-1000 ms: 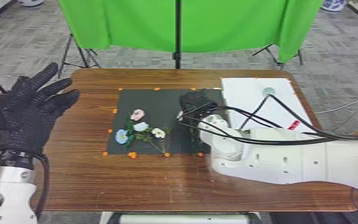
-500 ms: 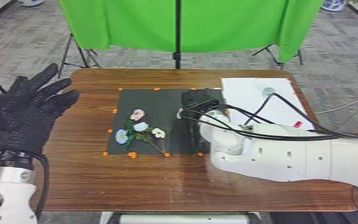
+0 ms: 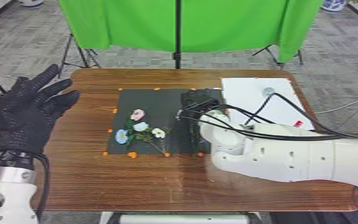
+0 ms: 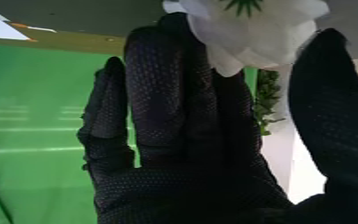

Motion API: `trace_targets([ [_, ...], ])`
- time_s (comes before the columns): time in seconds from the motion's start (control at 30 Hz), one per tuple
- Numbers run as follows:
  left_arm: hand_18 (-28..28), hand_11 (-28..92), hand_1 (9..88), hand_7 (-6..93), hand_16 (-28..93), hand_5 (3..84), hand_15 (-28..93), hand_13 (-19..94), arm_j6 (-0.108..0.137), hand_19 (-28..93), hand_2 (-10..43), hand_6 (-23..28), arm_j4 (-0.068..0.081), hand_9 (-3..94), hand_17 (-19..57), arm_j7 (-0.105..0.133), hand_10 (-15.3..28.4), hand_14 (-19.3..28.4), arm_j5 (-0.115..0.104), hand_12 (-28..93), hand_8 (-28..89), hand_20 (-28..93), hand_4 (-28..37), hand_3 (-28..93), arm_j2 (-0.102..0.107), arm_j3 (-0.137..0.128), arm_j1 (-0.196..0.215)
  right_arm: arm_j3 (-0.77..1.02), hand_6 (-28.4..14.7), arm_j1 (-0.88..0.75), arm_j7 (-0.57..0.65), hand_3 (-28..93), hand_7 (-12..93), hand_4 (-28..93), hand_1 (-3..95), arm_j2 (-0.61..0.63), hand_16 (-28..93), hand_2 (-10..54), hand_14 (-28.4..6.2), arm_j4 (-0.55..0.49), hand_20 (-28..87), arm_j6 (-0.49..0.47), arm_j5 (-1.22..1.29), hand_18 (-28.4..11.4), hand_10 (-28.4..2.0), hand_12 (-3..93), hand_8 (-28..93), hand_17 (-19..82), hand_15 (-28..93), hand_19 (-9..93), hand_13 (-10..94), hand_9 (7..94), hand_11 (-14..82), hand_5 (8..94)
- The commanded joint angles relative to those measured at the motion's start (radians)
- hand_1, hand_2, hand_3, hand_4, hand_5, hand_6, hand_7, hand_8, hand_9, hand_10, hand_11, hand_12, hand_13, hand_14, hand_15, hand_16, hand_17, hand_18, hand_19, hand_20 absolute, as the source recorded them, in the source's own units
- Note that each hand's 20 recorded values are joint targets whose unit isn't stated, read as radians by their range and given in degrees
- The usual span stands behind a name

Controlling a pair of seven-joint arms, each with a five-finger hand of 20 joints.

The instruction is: Arrange flowers

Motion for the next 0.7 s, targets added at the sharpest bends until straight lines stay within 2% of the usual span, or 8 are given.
trace_targets([
  [0.03,27.1,28,17.3,12.3,-13,35.4,62,26,0.001,67,11.2,9.8,0.005,30.1,-5.6,-0.005,20.4,28.4,0.000,11,-8,18,-28.3,75,-0.008,0.004,0.017,-0.007,-1.1,0.024,0.007,84,16,-25,25.5,0.010,16,-5.8,-11.1,-0.024,33,0.034,-0.001,-25.2,-13.8,15.7,-13,25,67,83,66,72.7,24.3,60.9],
  [0.2,27.1,28,17.6,12.3,-13,35.4,62,26,0.005,67,11.2,9.9,0.002,30.1,-5.6,-0.004,20.2,28.4,-0.002,11,-8,18,-28.3,75,-0.008,0.002,0.025,0.021,-1.7,0.021,0.025,84,16,-24,23.5,0.026,16,-4.0,-11.7,-0.050,34,-0.016,0.009,-25.8,-14.5,15.9,-13,25,67,83,66,72.4,23.9,60.6],
  [0.23,27.1,28,17.6,12.3,-13,35.4,62,26,0.002,67,11.1,9.9,0.004,30.1,-5.6,-0.003,20.2,28.4,-0.003,11,-8,18,-28.3,75,-0.006,0.006,0.020,-0.005,-1.7,0.043,0.038,84,16,-24,23.4,0.028,16,-3.8,-11.8,-0.053,34,0.010,0.012,-25.9,-14.6,15.9,-13,25,67,83,66,72.4,23.8,60.5],
  [0.3,27.1,28,17.6,12.3,-13,35.4,62,26,0.003,67,11.2,9.9,0.002,30.1,-5.6,-0.008,20.2,28.4,0.003,11,-8,18,-28.3,75,-0.011,0.002,0.024,0.017,-1.9,0.032,0.040,84,15,-23,23.2,0.041,16,-3.4,-12.0,-0.057,34,-0.003,-0.002,-26.3,-14.8,15.9,-13,25,67,83,66,72.4,23.7,60.2],
  [0.37,27.1,28,17.7,12.3,-13,35.4,62,26,0.010,67,11.1,9.8,0.000,30.1,-5.6,0.002,20.2,28.4,-0.005,11,-8,18,-28.3,75,-0.005,0.002,0.032,0.018,-2.1,0.041,0.049,83,15,-23,23.1,0.052,16,-3.2,-12.1,-0.063,34,-0.003,0.002,-26.5,-15.0,15.9,-13,25,67,83,66,72.5,23.6,60.2],
  [0.47,27.1,28,17.7,12.4,-13,35.4,62,26,0.011,67,11.1,9.8,-0.001,30.1,-5.6,0.001,20.3,28.4,-0.002,11,-8,18,-28.3,75,-0.008,0.001,0.036,0.025,-2.3,0.049,0.063,83,15,-23,22.8,0.066,16,-2.8,-12.5,-0.067,34,0.004,-0.014,-26.8,-15.4,15.9,-12,25,67,83,67,72.6,23.5,60.1],
  [0.63,27.1,28,17.7,12.4,-13,35.4,62,26,0.015,67,11.0,9.9,-0.001,30.1,-5.6,0.012,20.3,28.4,-0.008,11,-8,18,-28.3,75,0.001,0.003,0.038,0.023,-2.9,0.071,0.072,83,15,-23,22.7,0.096,16,-2.3,-12.5,-0.082,34,0.033,-0.017,-27.0,-15.7,15.9,-12,26,67,84,67,73.3,23.5,61.8],
  [0.7,27.1,28,17.7,12.4,-13,35.4,62,26,0.014,67,11.0,9.8,-0.001,30.1,-5.5,0.014,20.3,28.4,-0.007,11,-8,18,-28.3,75,0.001,0.005,0.036,0.005,-3.0,0.093,0.075,82,15,-23,22.4,0.112,16,-2.0,-12.5,-0.083,34,0.073,-0.029,-27.0,-15.7,15.9,-12,26,67,84,67,73.3,23.5,61.8],
])
